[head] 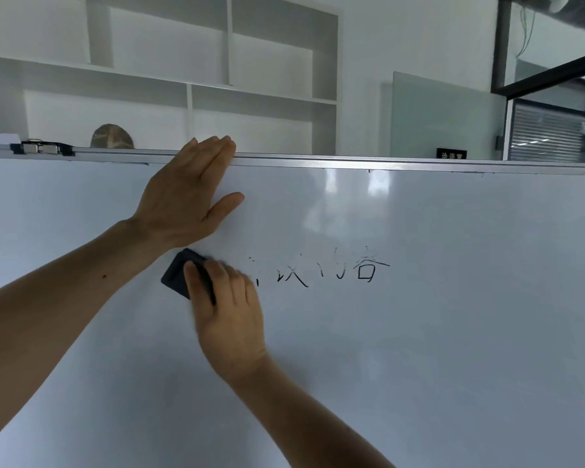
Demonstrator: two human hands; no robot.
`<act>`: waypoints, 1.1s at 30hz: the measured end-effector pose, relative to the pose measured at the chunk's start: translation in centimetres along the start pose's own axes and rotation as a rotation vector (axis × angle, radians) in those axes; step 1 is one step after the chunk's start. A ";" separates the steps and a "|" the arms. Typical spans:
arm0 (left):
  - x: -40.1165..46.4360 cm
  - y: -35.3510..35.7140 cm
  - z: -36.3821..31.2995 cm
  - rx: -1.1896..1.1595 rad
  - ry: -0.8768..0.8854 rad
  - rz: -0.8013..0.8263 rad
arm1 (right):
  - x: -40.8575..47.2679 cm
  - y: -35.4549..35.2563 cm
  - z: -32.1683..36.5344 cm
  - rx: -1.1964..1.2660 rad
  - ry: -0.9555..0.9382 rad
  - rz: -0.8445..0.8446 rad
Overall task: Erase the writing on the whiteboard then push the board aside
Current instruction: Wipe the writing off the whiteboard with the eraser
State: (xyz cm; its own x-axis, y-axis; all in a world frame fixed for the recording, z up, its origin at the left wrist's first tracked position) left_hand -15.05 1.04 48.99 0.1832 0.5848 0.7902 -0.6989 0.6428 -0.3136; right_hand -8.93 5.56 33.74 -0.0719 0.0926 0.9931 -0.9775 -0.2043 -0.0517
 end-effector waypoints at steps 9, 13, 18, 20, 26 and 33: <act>0.3 -0.3 0.0 -0.061 -0.077 -0.037 | 1.8 -14.2 -12.0 -0.154 0.262 -0.198; 0.4 -0.7 -0.1 -0.104 -0.123 -0.048 | 0.0 -19.6 -17.3 -0.381 0.412 -0.458; 0.5 -0.5 0.1 -0.130 -0.164 -0.031 | 0.0 -17.3 -16.2 -0.271 0.529 -0.536; 0.5 -0.4 0.2 -0.139 -0.177 -0.022 | 0.5 -14.3 -13.1 -0.172 0.475 -0.473; 0.7 -0.6 0.3 -0.156 -0.181 -0.001 | -1.2 -0.4 -0.3 -0.101 0.178 -0.083; 0.6 -0.7 0.1 -0.160 -0.198 0.035 | -2.0 2.7 1.2 -0.103 -0.065 0.018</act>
State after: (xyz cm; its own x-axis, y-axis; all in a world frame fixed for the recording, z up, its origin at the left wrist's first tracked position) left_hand -14.54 0.89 49.78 0.0113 0.5098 0.8602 -0.5810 0.7035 -0.4093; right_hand -11.15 3.62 31.78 -0.0800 0.0261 0.9965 -0.9916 -0.1041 -0.0769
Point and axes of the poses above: each hand's wrist, its own x-axis towards the middle knuckle, its own y-axis out of the palm, z = x × y, the point moved 6 cm from there along x, towards the middle knuckle, and after that the axes turned 7 degrees about y, right-handed, at the moved point
